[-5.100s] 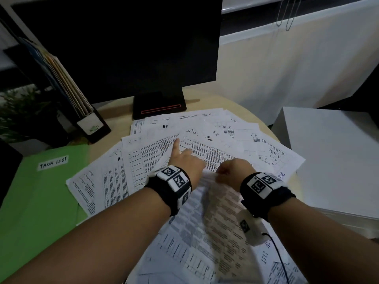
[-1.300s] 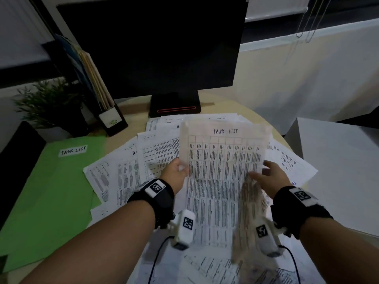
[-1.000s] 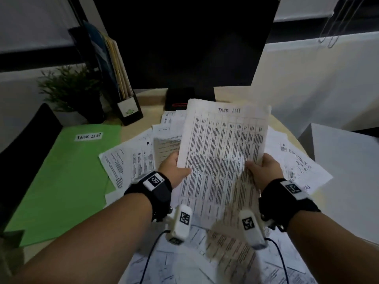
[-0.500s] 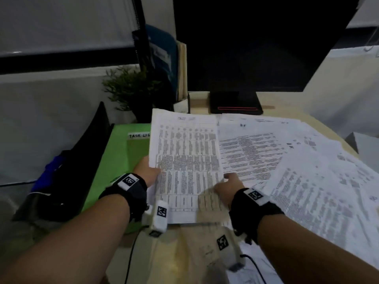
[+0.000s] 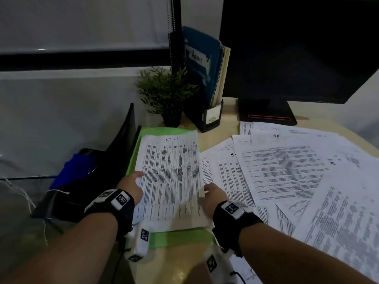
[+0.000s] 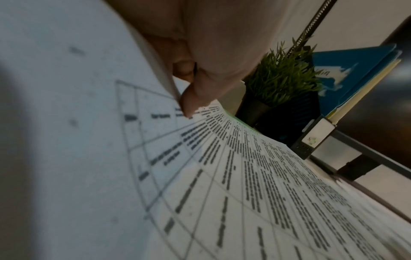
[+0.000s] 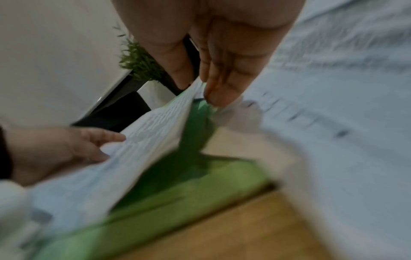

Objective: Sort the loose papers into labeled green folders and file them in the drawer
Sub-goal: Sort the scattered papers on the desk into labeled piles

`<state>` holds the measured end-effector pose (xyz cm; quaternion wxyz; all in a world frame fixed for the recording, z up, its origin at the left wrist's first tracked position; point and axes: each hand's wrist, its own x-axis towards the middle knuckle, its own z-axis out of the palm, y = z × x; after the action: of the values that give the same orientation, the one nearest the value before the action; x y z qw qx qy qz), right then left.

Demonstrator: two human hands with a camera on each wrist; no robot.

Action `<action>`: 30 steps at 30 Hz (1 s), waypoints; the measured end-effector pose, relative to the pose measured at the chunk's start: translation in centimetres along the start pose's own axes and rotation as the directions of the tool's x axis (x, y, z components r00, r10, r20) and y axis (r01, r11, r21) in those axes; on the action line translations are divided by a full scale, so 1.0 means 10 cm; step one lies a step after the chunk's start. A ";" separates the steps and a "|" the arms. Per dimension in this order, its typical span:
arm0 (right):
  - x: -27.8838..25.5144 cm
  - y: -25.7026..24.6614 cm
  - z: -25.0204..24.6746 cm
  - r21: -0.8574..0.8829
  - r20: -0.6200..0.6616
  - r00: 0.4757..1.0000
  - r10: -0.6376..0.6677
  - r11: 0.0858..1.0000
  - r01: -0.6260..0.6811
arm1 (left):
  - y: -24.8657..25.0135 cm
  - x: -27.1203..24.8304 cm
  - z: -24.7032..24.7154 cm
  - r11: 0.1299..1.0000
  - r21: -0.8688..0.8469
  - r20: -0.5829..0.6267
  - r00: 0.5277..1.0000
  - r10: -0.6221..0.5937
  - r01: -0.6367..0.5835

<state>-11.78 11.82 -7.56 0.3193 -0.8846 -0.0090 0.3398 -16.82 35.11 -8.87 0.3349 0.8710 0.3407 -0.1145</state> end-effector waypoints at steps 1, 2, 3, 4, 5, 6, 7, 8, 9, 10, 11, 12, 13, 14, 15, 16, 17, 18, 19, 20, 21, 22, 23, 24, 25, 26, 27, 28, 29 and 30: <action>-0.02 0.03 -0.02 -0.049 -0.022 0.999 -0.027 0.998 0.026 | -0.02 0.04 -0.02 0.999 0.043 -0.008 1.000 -0.006 0.007; -0.04 0.08 -0.06 -0.162 -0.056 0.996 -0.066 0.985 0.056 | -0.02 0.05 -0.04 0.997 0.081 -0.010 1.000 -0.017 0.017; -0.06 0.15 -0.10 -0.325 -0.091 0.990 -0.107 0.943 0.073 | -0.02 0.08 -0.04 0.993 0.119 -0.007 1.000 -0.026 0.026; -0.08 0.23 -0.15 -0.478 -0.123 0.979 -0.163 0.874 0.085 | -0.01 0.09 -0.04 0.986 0.161 -0.002 0.999 -0.032 0.032; -0.11 0.32 -0.20 -0.585 -0.139 0.967 -0.212 0.806 0.092 | 0.00 0.11 -0.02 0.978 0.205 0.009 0.999 -0.044 0.041; -0.13 0.39 -0.26 -0.637 -0.139 0.965 -0.222 0.766 0.085 | 0.02 0.11 0.00 0.971 0.235 0.018 0.998 -0.053 0.047; -0.14 0.46 -0.31 -0.668 -0.117 0.971 -0.207 0.740 0.077 | 0.04 0.11 0.01 0.962 0.268 0.019 0.998 -0.066 0.058; -0.14 0.53 -0.36 -0.688 -0.078 0.981 -0.178 0.722 0.076 | 0.07 0.11 0.02 0.952 0.299 0.009 0.997 -0.077 0.071; -0.14 0.59 -0.41 -0.698 -0.036 0.991 -0.131 0.713 0.069 | 0.08 0.11 0.04 0.939 0.335 0.005 0.996 -0.085 0.078; -0.15 0.64 -0.44 -0.694 0.002 0.996 -0.092 0.717 0.068 | 0.11 0.09 0.06 0.927 0.366 0.002 0.996 -0.091 0.084; -0.16 0.68 -0.47 -0.682 0.031 0.997 -0.076 0.727 0.077 | 0.14 0.08 0.08 0.909 0.404 -0.005 0.994 -0.107 0.100; -0.19 0.72 -0.50 -0.663 0.043 0.996 -0.081 0.743 0.089 | 0.18 0.05 0.11 0.889 0.441 -0.023 0.991 -0.131 0.128; -0.22 0.75 -0.54 -0.642 0.034 0.994 -0.099 0.760 0.098 | 0.24 0.02 0.13 0.866 0.467 -0.074 0.984 -0.162 0.178; -0.24 0.77 -0.60 -0.625 0.003 0.993 -0.115 0.776 0.092 | 0.31 -0.03 0.14 0.849 0.477 -0.143 0.973 -0.179 0.227; -0.26 0.82 -0.68 -0.603 -0.048 0.993 -0.111 0.795 0.059 | 0.40 -0.10 0.15 0.840 0.487 -0.208 0.966 -0.155 0.240; -0.28 0.89 -0.78 -0.577 -0.106 0.991 -0.081 0.817 0.005 | 0.50 -0.18 0.19 0.843 0.498 -0.238 0.967 -0.091 0.202; -0.30 0.98 -0.90 -0.550 -0.161 0.986 -0.036 0.833 -0.060 | 0.60 -0.23 0.24 0.841 0.528 -0.220 0.975 0.000 0.119; -0.29 1.08 -1.03 -0.529 -0.210 0.978 0.015 0.839 -0.127 | 0.73 -0.27 0.32 0.831 0.557 -0.166 0.981 0.100 0.009; -0.30 1.21 -1.17 -0.502 -0.248 0.966 0.077 0.842 -0.196 | 0.86 -0.32 0.43 0.806 0.582 -0.097 0.975 0.199 -0.107; -0.32 1.36 -1.31 -0.457 -0.279 0.949 0.144 0.850 -0.263 | 1.01 -0.41 0.57 0.782 0.578 -0.010 0.957 0.289 -0.230; -0.34 1.53 -1.44 -0.397 -0.305 0.930 0.208 0.859 -0.322 | 1.15 -0.51 0.74 0.757 0.558 0.092 0.932 0.350 -0.339; -0.37 1.71 -1.57 -0.345 -0.327 0.908 0.263 0.861 -0.373 | 1.28 -0.62 0.93 0.735 0.519 0.201 0.898 0.392 -0.437; -0.41 1.90 -1.70 -0.296 -0.351 0.884 0.308 0.859 -0.417 | 1.41 -0.76 1.13 0.720 0.479 0.296 0.864 0.406 -0.502; -0.47 2.08 -1.82 -0.248 -0.379 0.856 0.350 0.853 -0.459 | 1.52 -0.91 1.33 0.713 0.433 0.365 0.830 0.421 -0.552; -0.52 2.25 -1.92 -0.197 -0.409 0.824 0.391 0.845 -0.498 | 1.62 -1.03 1.51 0.718 0.381 0.402 0.804 0.439 -0.583; -0.59 2.41 -2.01 -0.163 -0.432 0.794 0.427 0.829 -0.534 | 1.72 -1.16 1.67 0.726 0.319 0.413 0.779 0.472 -0.609; -0.65 2.55 -2.07 -0.162 -0.442 0.779 0.445 0.815 -0.557 | 1.80 -1.26 1.82 0.732 0.262 0.413 0.758 0.504 -0.629; -0.71 2.67 -2.12 -0.192 -0.441 0.780 0.443 0.803 -0.565 | 1.88 -1.35 1.93 0.727 0.218 0.414 0.736 0.536 -0.651; -0.76 2.79 -2.16 -0.224 -0.438 0.787 0.433 0.796 -0.563 | 1.97 -1.43 2.04 0.719 0.194 0.419 0.719 0.554 -0.668; -0.80 2.88 -2.18 -0.244 -0.431 0.797 0.422 0.796 -0.554 | 2.04 -1.47 2.11 0.711 0.186 0.424 0.708 0.564 -0.678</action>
<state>-10.50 -25.12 -6.92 0.0484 -0.9448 0.2193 0.2386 -13.47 2.48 -8.09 0.2565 0.9445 -0.0640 -0.1951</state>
